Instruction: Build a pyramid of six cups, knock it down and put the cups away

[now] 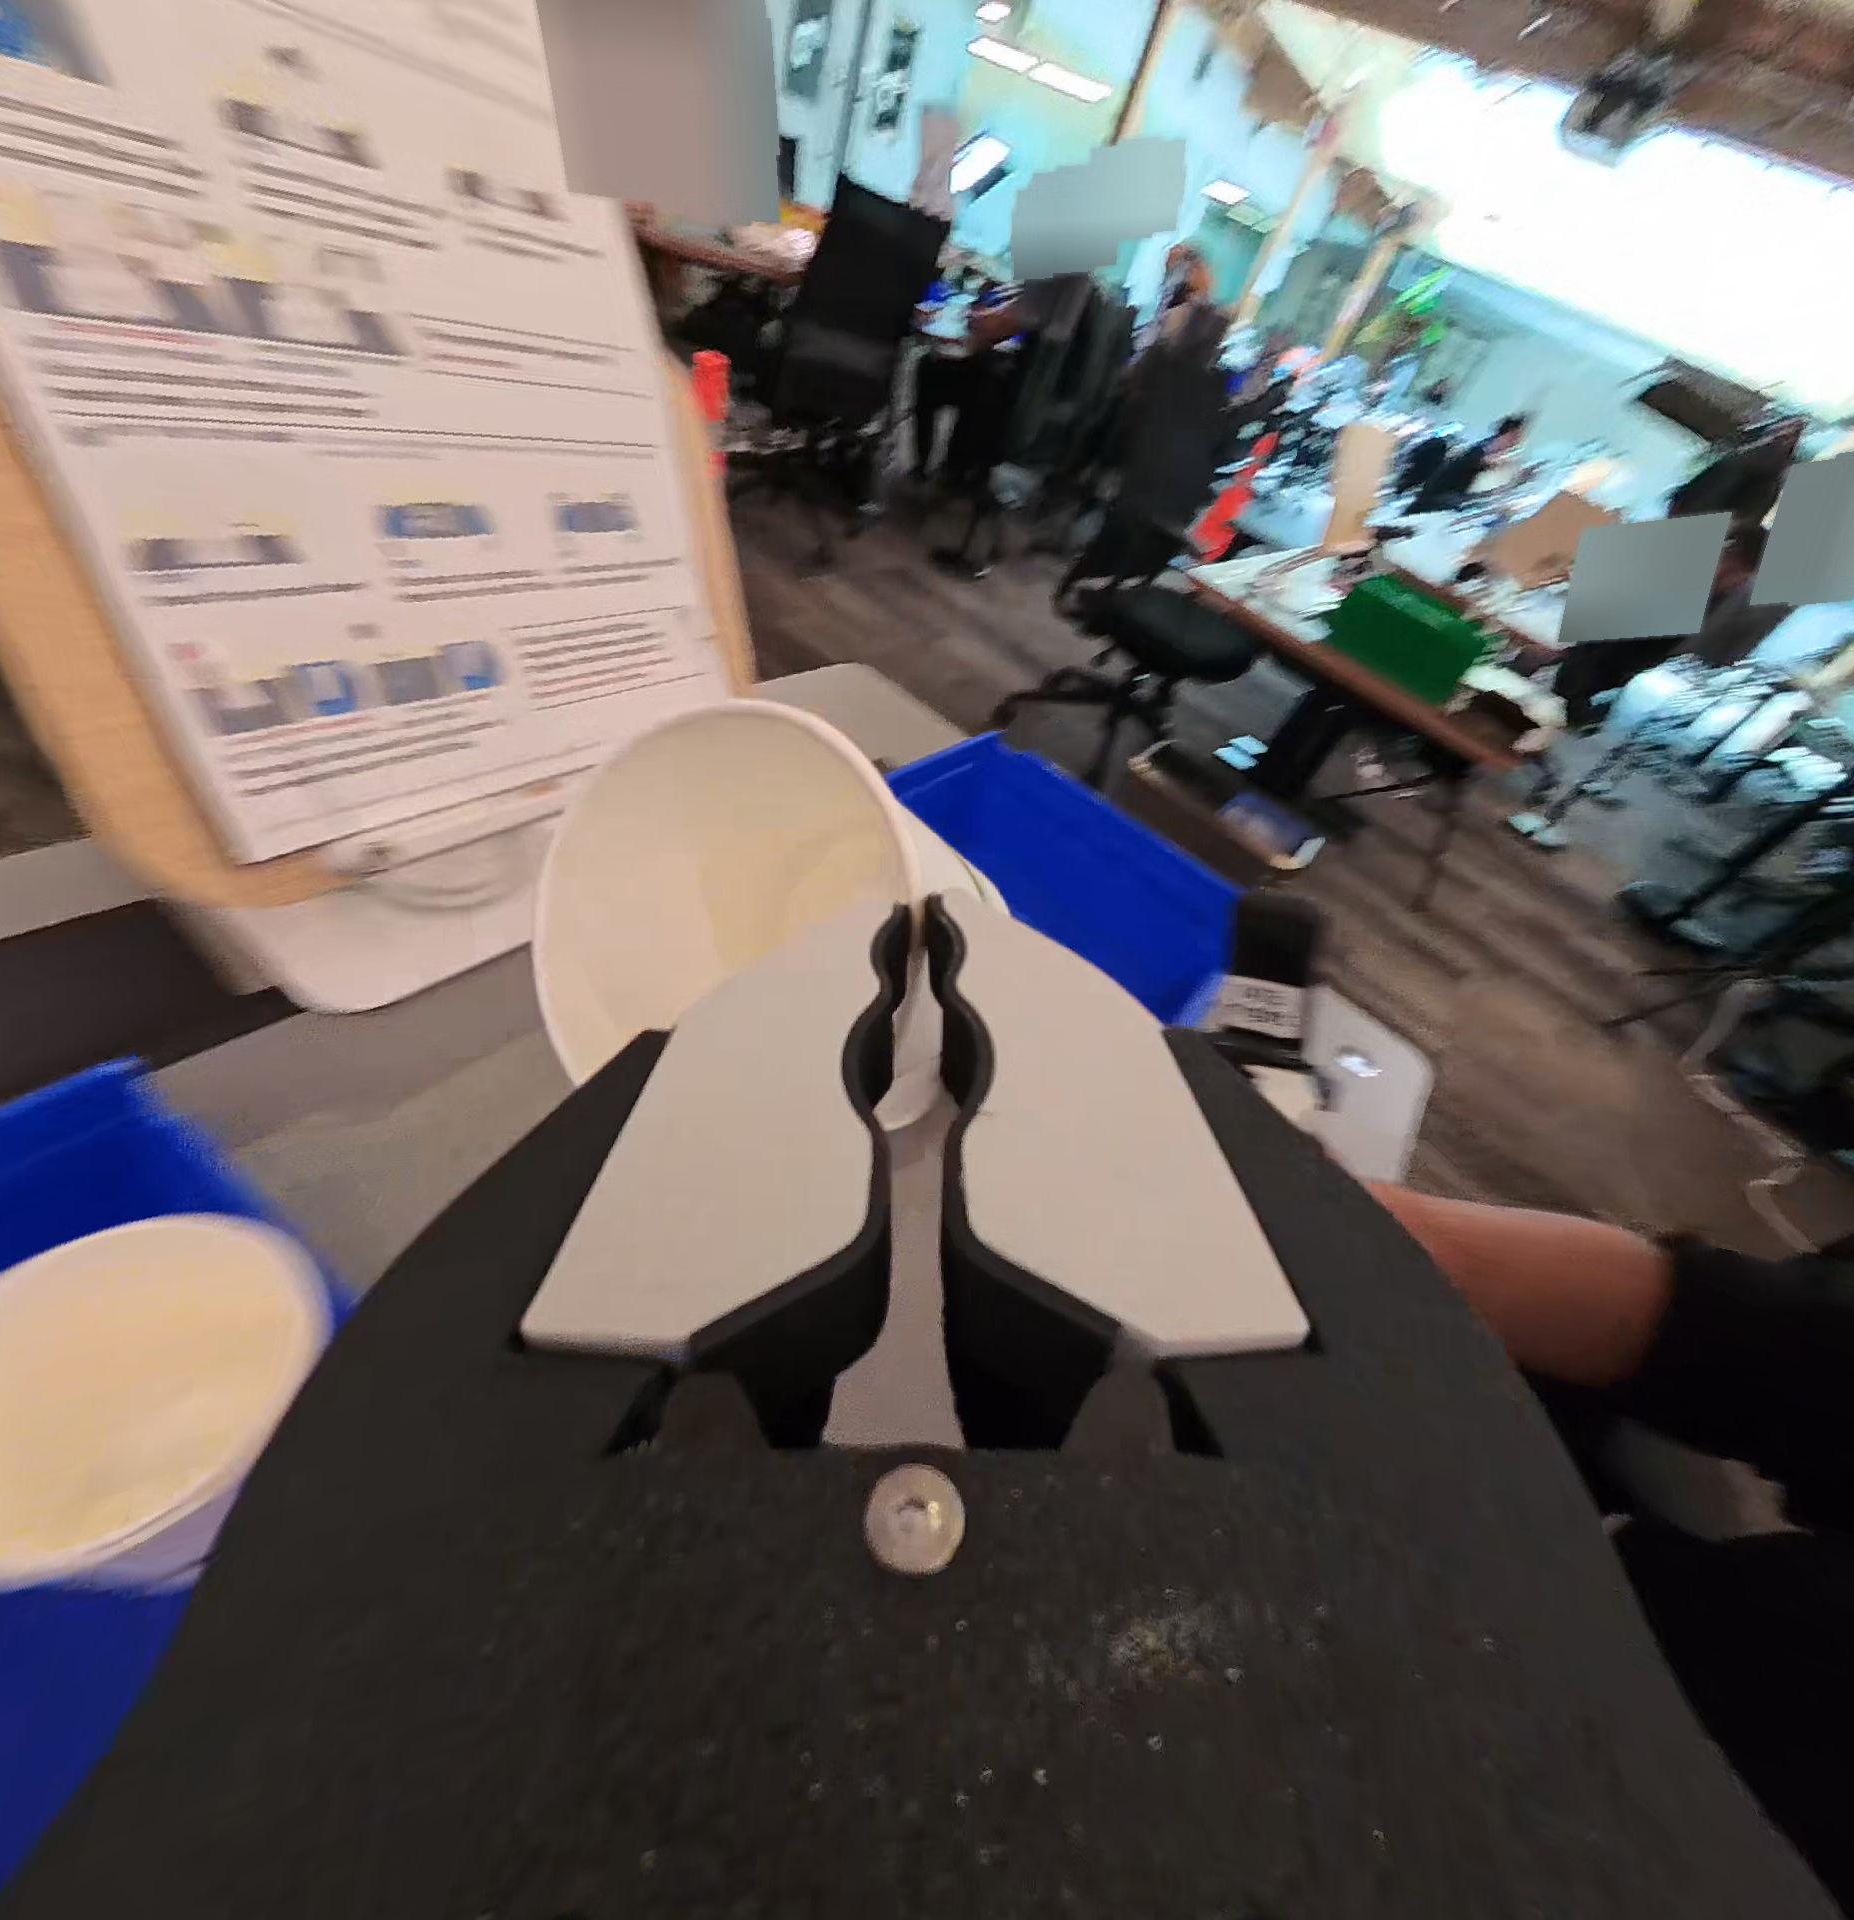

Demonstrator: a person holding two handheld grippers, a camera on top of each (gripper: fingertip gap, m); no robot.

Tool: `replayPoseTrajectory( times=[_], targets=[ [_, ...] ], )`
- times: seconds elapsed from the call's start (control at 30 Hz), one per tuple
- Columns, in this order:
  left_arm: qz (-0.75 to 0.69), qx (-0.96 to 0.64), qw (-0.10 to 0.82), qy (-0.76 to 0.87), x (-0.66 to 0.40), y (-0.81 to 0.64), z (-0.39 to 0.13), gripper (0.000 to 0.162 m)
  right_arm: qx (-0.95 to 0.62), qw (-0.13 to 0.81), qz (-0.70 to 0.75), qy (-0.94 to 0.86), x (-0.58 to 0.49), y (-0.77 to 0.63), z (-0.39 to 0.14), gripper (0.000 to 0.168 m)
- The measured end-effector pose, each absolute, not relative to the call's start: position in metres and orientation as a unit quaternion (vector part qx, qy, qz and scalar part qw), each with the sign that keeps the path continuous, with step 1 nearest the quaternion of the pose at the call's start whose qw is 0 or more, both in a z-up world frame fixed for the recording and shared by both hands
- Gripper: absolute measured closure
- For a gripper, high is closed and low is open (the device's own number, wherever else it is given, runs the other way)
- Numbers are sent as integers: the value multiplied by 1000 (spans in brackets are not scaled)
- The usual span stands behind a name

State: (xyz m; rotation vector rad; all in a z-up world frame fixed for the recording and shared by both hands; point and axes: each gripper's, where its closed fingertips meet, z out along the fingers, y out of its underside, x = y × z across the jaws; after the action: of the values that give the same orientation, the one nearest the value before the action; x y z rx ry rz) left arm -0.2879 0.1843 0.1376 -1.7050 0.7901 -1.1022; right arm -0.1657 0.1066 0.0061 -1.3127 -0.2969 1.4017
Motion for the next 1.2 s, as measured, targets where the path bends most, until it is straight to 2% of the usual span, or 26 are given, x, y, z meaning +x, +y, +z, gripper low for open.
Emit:
replayPoseTrajectory(
  times=[0.13, 0.3, 0.4, 0.47, 0.63, 0.77, 0.83, 0.93, 1.1, 1.2],
  targets=[
    [-511, -659, 438, 336, -232, 142, 132, 160, -523, 579, 615, -117, -158, 116, 30, 61],
    [-547, -648, 406, 340, -187, 119, 110, 160, -516, 606, 590, -140, -149, 107, 42, 60],
    [-576, -644, 368, 344, -172, 110, 96, 160, -527, 610, 578, -124, -139, 110, 37, 67],
    [-587, -638, 360, 344, -169, 108, 91, 160, -541, 600, 576, -122, -131, 112, 28, 90],
    [-509, -669, 383, 383, -173, 115, 62, 157, -581, 588, 547, -128, -125, 117, 13, 91],
    [-403, -670, 431, 450, -184, 115, 50, 104, -607, 583, 523, -134, -125, 119, 6, 92],
    [-304, -663, 467, 500, -191, 118, 48, 89, -624, 582, 504, -133, -125, 123, 1, 91],
    [-131, -633, 484, 590, -195, 117, 43, 82, -655, 571, 477, -135, -127, 127, -4, 91],
    [103, -548, 411, 722, -184, 118, 14, 73, -692, 551, 445, -139, -135, 128, -9, 91],
    [178, -517, 381, 746, -172, 134, 0, 67, -704, 546, 427, -153, -141, 125, -10, 91]
  ],
)
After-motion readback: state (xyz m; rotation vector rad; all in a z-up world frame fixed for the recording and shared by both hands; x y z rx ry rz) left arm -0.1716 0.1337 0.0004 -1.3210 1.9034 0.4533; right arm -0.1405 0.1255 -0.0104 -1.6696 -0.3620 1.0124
